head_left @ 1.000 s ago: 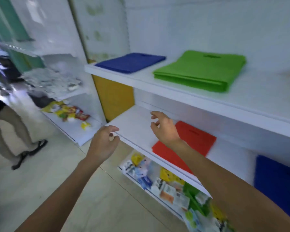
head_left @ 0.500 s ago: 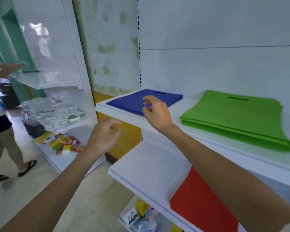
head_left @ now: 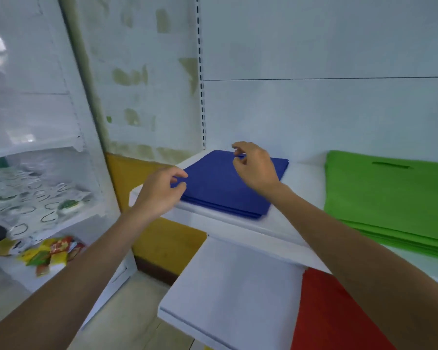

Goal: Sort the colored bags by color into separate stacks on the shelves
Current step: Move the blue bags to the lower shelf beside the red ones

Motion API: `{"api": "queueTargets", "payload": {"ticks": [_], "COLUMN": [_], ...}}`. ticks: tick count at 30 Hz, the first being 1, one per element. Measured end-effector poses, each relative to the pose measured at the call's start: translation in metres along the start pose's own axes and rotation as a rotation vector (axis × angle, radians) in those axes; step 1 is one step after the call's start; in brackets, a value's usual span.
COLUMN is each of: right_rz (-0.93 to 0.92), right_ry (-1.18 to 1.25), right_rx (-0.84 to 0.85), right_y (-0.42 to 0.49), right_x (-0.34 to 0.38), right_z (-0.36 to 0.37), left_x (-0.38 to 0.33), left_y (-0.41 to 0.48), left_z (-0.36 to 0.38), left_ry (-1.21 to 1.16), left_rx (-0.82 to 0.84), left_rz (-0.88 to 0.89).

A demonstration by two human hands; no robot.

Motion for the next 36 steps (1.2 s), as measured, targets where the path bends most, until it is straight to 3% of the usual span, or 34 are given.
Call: {"api": "queueTargets", "payload": {"ticks": [6, 10, 12, 18, 28, 33, 36], "right_rz": [0.315, 0.713, 0.818, 0.787, 0.484, 0.425, 0.351], "right_ry": [-0.220, -0.358, -0.421, -0.581, -0.667, -0.420, -0.398], "right_rx": [-0.139, -0.194, -0.152, -0.063, -0.363, -0.552, -0.626], "right_y": [0.017, 0.001, -0.007, 0.000, 0.003, -0.004, -0.014], "right_x": [-0.049, -0.079, -0.084, -0.087, -0.057, -0.044, -0.033], "right_z": [-0.015, 0.003, 0.010, 0.014, 0.005, -0.023, -0.054], "left_x": [0.036, 0.063, 0.070, 0.078, 0.064, 0.054, 0.032], "left_y": [0.076, 0.109, 0.118, 0.128, 0.122, 0.117, 0.109], "left_z": [0.016, 0.031, 0.041, 0.044, 0.027, 0.013, 0.012], "left_ry": [-0.032, -0.028, 0.032, -0.090, -0.066, -0.311, -0.361], "left_rx": [0.159, 0.266, 0.315, 0.226, -0.004, -0.074, -0.048], "left_rz": [0.088, -0.035, -0.063, -0.025, 0.208, 0.321, 0.412]}}
Point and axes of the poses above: each hand's wrist, its own y-axis towards the middle knuckle, its own z-axis out of the palm, x = y × z, the point moved 5 cm from there along y, towards the middle knuckle, and after that the axes turned 4 degrees about -y, right-handed, at the moved point
